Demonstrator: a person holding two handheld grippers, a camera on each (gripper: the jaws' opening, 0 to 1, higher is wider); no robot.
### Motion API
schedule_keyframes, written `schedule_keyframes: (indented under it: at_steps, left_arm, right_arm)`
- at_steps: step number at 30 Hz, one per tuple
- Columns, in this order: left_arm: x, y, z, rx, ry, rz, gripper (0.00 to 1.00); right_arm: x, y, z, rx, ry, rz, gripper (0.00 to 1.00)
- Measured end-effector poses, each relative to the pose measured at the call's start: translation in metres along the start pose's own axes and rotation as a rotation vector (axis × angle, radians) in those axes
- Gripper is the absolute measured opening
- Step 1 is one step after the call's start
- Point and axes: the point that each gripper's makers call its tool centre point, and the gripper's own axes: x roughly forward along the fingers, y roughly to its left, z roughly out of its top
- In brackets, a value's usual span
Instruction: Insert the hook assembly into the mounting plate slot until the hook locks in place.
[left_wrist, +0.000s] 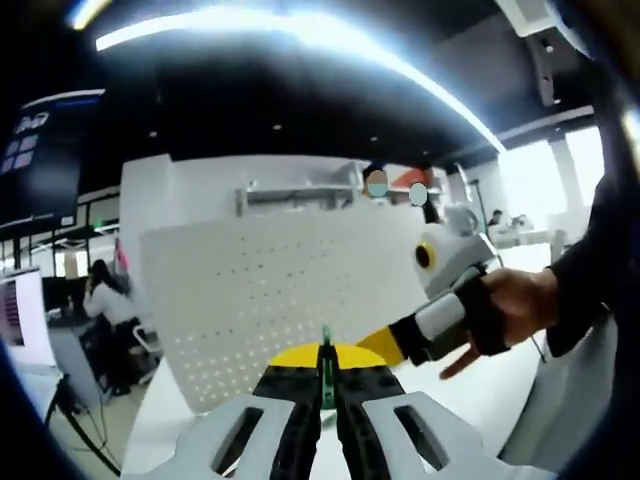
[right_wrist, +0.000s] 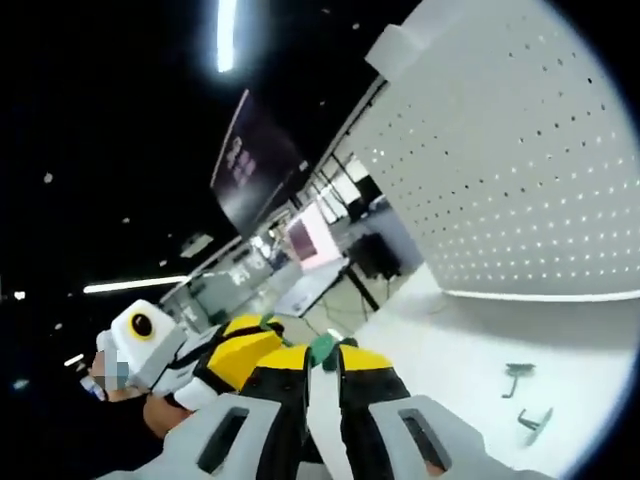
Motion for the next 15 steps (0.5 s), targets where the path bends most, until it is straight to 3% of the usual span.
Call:
schedule_keyframes:
  at_steps: [3, 11, 13, 15]
  left_arm:
    - [-0.001, 0.000, 0.002, 0.003, -0.013, 0.002, 0.02]
    - [0.001, -0.001, -0.006, 0.006, 0.019, -0.005, 0.02]
    - [0.002, -0.001, -0.010, 0.005, 0.030, -0.009, 0.03]
    - [0.003, -0.001, -0.012, 0.005, 0.042, -0.005, 0.03]
  right_arm:
    - [-0.003, -0.002, 0.005, -0.006, -0.013, -0.003, 0.03]
    - [-0.010, -0.001, 0.020, -0.067, -0.069, -0.015, 0.01]
    - [-0.010, -0.001, 0.020, -0.099, -0.063, -0.026, 0.01]
    - [-0.010, -0.003, 0.019, -0.187, -0.047, -0.059, 0.00]
